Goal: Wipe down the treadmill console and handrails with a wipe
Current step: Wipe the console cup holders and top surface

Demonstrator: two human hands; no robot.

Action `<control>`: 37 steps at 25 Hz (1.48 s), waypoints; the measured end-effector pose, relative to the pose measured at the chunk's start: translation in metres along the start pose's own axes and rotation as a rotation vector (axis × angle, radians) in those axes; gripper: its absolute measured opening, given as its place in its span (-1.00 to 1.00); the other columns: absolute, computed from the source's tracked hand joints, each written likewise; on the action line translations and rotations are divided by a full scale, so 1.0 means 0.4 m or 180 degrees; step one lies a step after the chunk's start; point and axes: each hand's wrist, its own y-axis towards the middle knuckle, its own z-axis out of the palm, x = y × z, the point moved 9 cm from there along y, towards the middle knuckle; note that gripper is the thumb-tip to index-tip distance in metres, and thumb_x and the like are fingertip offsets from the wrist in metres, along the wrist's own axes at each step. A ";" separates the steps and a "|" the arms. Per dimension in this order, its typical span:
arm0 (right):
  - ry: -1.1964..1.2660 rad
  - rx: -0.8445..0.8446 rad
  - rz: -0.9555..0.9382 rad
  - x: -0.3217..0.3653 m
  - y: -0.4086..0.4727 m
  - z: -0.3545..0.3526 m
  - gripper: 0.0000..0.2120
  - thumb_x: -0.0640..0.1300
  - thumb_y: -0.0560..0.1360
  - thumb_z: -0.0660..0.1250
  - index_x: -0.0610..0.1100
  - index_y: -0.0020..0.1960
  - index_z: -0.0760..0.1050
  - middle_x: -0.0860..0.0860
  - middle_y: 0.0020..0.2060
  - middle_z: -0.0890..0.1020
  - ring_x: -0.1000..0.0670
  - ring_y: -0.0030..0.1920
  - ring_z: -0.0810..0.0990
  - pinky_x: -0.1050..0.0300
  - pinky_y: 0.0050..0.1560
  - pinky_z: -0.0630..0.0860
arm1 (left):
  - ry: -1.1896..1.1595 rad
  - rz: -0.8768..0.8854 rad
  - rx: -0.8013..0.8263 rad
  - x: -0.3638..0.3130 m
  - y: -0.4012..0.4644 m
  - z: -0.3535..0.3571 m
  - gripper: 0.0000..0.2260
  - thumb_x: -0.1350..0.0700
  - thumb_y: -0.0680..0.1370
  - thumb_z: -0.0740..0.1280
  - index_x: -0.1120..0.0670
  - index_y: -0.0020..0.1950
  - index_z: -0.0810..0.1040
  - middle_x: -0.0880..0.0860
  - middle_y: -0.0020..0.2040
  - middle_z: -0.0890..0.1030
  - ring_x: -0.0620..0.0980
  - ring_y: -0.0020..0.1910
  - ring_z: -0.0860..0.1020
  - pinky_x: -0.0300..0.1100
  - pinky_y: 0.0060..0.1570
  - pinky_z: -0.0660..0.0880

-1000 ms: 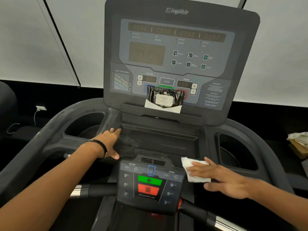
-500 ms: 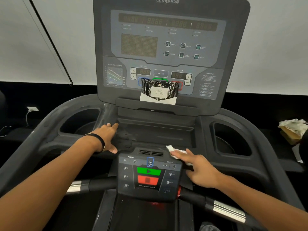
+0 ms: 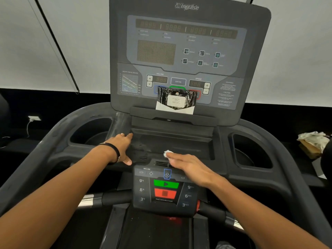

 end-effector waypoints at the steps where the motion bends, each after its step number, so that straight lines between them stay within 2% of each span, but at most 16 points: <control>1: -0.0250 0.0151 -0.0030 0.043 0.027 0.023 -0.51 0.18 0.60 0.16 0.08 0.48 0.41 0.17 0.50 0.37 0.13 0.53 0.24 0.09 0.55 0.11 | 0.0001 0.0007 -0.0011 0.000 0.000 -0.001 0.09 -0.19 0.28 0.56 0.08 0.57 -0.04 0.19 0.48 0.27 0.19 0.39 0.36 0.06 0.32 0.39; 3: -0.0670 0.0408 -0.0053 0.107 0.085 0.076 -0.65 0.19 0.64 0.06 0.17 0.16 0.61 0.04 0.26 0.60 -0.05 0.35 0.43 0.00 0.34 0.31 | -0.0027 -0.0011 -0.0006 0.003 -0.002 -0.003 0.09 -0.19 0.28 0.56 0.07 0.58 -0.05 0.18 0.49 0.26 0.19 0.40 0.36 0.05 0.33 0.39; 5: -0.0947 0.0579 -0.0061 0.147 0.115 0.120 -0.58 0.23 0.63 0.01 0.23 -0.24 0.53 -0.02 -0.15 0.56 -0.09 0.03 0.45 -0.03 0.03 0.33 | -0.0068 -0.0031 -0.0028 0.002 -0.006 -0.003 0.09 -0.18 0.28 0.56 0.06 0.57 -0.04 0.17 0.50 0.25 0.19 0.40 0.36 0.05 0.33 0.39; 6: -0.1061 0.0594 -0.0087 0.148 0.124 0.129 -0.56 0.25 0.63 -0.02 0.21 -0.25 0.52 -0.02 -0.20 0.53 -0.09 0.00 0.43 -0.03 -0.01 0.33 | -0.0101 -0.0033 -0.0054 0.004 -0.007 -0.005 0.08 -0.18 0.28 0.56 0.07 0.57 -0.04 0.16 0.50 0.24 0.19 0.41 0.35 0.06 0.33 0.38; 9: -0.1023 0.0395 0.0028 0.078 0.110 0.066 -0.37 0.34 0.59 -0.07 -0.07 0.18 0.58 -0.14 0.12 0.63 -0.15 0.19 0.52 -0.15 0.26 0.41 | -0.0277 -0.0008 -0.0107 0.011 -0.011 0.002 0.08 -0.17 0.29 0.56 0.10 0.57 -0.03 0.15 0.52 0.22 0.17 0.42 0.33 0.05 0.34 0.36; 12: -0.0401 0.0217 0.0359 -0.050 0.050 -0.067 -0.19 0.53 0.40 0.09 -0.06 0.27 0.61 -0.20 0.27 0.59 -0.17 0.32 0.53 -0.19 0.42 0.33 | -0.0435 -0.0015 -0.0170 0.026 -0.016 0.010 0.09 -0.18 0.29 0.57 0.10 0.58 -0.04 0.14 0.55 0.18 0.18 0.44 0.31 0.05 0.36 0.34; 13: -0.0099 0.0274 0.0318 -0.085 0.034 -0.090 -0.29 0.49 0.43 0.17 -0.02 0.26 0.63 -0.17 0.29 0.59 -0.14 0.37 0.50 -0.16 0.47 0.29 | -0.0483 -0.0033 -0.0180 0.031 -0.016 0.011 0.10 -0.18 0.28 0.57 0.10 0.58 -0.04 0.14 0.55 0.17 0.18 0.44 0.31 0.05 0.36 0.33; 15: 0.0224 0.0196 0.0259 -0.125 -0.002 -0.115 -0.70 0.12 0.61 0.29 0.06 0.25 0.64 0.04 0.29 0.62 0.04 0.38 0.50 0.07 0.50 0.28 | -0.0537 -0.0040 -0.0183 0.036 -0.015 0.014 0.10 -0.17 0.26 0.58 0.09 0.57 -0.03 0.14 0.55 0.19 0.18 0.43 0.33 0.06 0.37 0.34; 17: 0.0338 0.0056 0.0216 -0.165 -0.018 -0.111 -0.69 -0.14 0.65 0.26 0.13 0.33 0.52 0.16 0.34 0.54 0.18 0.43 0.40 0.13 0.55 0.17 | -0.0534 -0.0054 -0.0165 0.036 -0.010 0.012 0.11 -0.16 0.26 0.59 0.08 0.58 -0.04 0.14 0.55 0.18 0.18 0.42 0.34 0.06 0.36 0.36; 19: 0.0025 0.0142 0.0156 -0.162 -0.022 -0.080 -0.66 0.11 0.65 0.17 0.29 0.41 0.41 0.26 0.45 0.38 0.17 0.54 0.15 0.01 0.60 -0.12 | -0.0470 -0.0086 -0.0138 0.034 -0.005 0.008 0.12 -0.15 0.26 0.59 0.06 0.58 -0.06 0.14 0.55 0.17 0.18 0.42 0.34 0.05 0.35 0.36; 21: -0.0216 0.0308 0.0313 -0.126 0.004 -0.054 -0.57 0.25 0.66 0.01 0.27 0.50 0.29 0.34 0.46 0.24 0.25 0.47 -0.13 0.16 0.47 -0.34 | -0.0337 -0.0101 -0.0077 0.023 -0.003 0.005 0.12 -0.15 0.26 0.59 0.06 0.58 -0.07 0.15 0.53 0.21 0.18 0.41 0.36 0.04 0.33 0.37; 23: -0.0392 0.0453 0.0406 -0.069 0.071 -0.026 -0.45 0.33 0.64 -0.11 0.19 0.53 0.28 0.33 0.47 0.21 0.27 0.47 -0.16 0.21 0.44 -0.33 | -0.0187 -0.0115 -0.0034 0.014 0.000 0.000 0.11 -0.15 0.28 0.58 0.06 0.58 -0.08 0.15 0.52 0.23 0.17 0.41 0.35 0.02 0.33 0.37; 25: -0.0605 0.0669 0.0376 -0.034 0.140 0.015 -0.26 0.53 0.50 -0.20 0.23 0.49 0.33 0.25 0.51 0.30 0.13 0.59 -0.07 0.00 0.54 -0.33 | -0.0042 -0.0130 0.0011 0.006 0.004 -0.004 0.11 -0.17 0.28 0.57 0.09 0.58 -0.08 0.16 0.51 0.23 0.17 0.42 0.34 0.04 0.34 0.36; 27: -0.0658 0.0639 0.0462 -0.058 0.181 0.013 -0.19 0.64 0.38 -0.23 0.34 0.51 0.20 0.30 0.54 0.18 0.11 0.58 -0.21 -0.14 0.54 -0.36 | -0.0048 -0.0164 0.0042 0.004 0.001 -0.001 0.09 -0.16 0.30 0.56 0.11 0.57 -0.06 0.18 0.54 0.18 0.19 0.44 0.31 0.06 0.36 0.34; 32: -0.1487 0.0290 0.0278 -0.141 0.078 -0.115 -0.40 0.31 0.63 -0.30 0.15 0.62 -0.13 0.33 0.53 -0.13 0.23 0.56 -0.22 -0.04 0.51 -0.46 | -0.0350 -0.0221 -0.0013 0.014 -0.022 0.018 0.02 -0.11 0.35 0.55 0.12 0.58 -0.03 0.18 0.57 0.06 0.19 0.49 0.23 0.04 0.41 0.29; 37: -0.2535 0.0150 0.0338 -0.209 -0.033 -0.235 -0.45 0.19 0.68 -0.21 0.06 0.63 -0.03 0.30 0.53 -0.06 0.19 0.57 -0.22 -0.10 0.48 -0.51 | -0.0388 -0.0182 -0.0074 0.004 -0.032 0.013 -0.06 -0.09 0.39 0.52 0.14 0.56 0.03 0.18 0.56 0.14 0.18 0.47 0.25 0.03 0.41 0.29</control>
